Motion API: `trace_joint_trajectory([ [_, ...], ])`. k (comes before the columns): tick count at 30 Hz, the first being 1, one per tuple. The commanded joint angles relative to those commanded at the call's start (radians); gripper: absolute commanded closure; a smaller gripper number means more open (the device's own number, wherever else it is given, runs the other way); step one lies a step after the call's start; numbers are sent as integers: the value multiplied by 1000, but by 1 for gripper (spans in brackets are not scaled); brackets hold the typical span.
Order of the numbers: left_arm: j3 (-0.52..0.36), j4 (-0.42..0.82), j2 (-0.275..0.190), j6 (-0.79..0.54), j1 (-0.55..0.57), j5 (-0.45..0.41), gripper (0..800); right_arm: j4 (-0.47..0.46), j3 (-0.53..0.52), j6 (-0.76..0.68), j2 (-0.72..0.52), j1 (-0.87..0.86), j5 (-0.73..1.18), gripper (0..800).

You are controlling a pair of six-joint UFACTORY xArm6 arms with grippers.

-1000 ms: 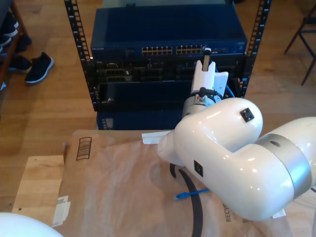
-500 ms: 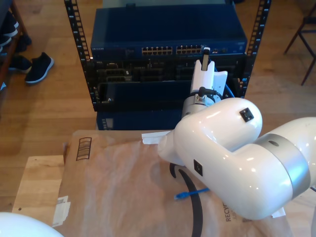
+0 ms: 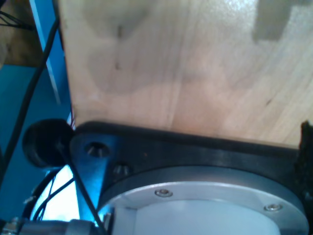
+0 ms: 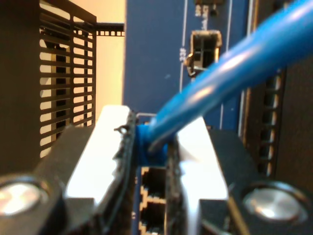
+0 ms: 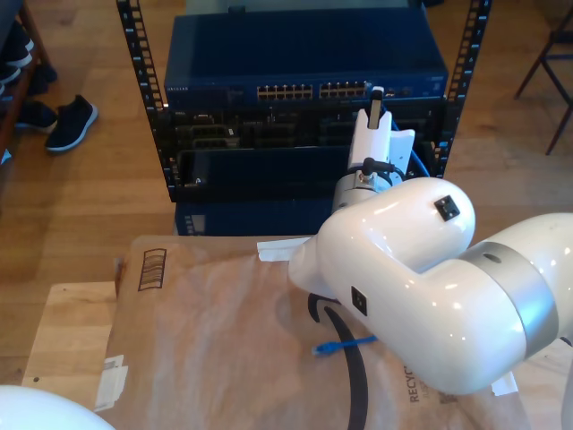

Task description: Grab the cable and plug it in

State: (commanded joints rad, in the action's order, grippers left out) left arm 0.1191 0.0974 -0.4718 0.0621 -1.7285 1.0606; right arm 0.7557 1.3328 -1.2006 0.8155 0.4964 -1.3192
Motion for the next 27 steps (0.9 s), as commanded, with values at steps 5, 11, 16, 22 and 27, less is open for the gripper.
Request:
trace_joint_trajectory([
  [5, -2, 0, 0, 0, 0, 0, 0, 0, 0, 0, -2, 2, 0, 800],
  [11, 0, 0, 0, 0, 0, 0, 0, 0, 2, 0, 5, 0, 0, 800],
  [16, 0, 0, 0, 0, 0, 0, 0, 0, 12, 0, 9, 0, 0, 800],
  [22, -2, 0, 0, 0, 0, 0, 0, 0, 11, -3, 8, 0, -2, 800],
  [27, 0, 0, 0, 0, 0, 0, 0, 0, 5, -15, 9, -2, 0, 800],
])
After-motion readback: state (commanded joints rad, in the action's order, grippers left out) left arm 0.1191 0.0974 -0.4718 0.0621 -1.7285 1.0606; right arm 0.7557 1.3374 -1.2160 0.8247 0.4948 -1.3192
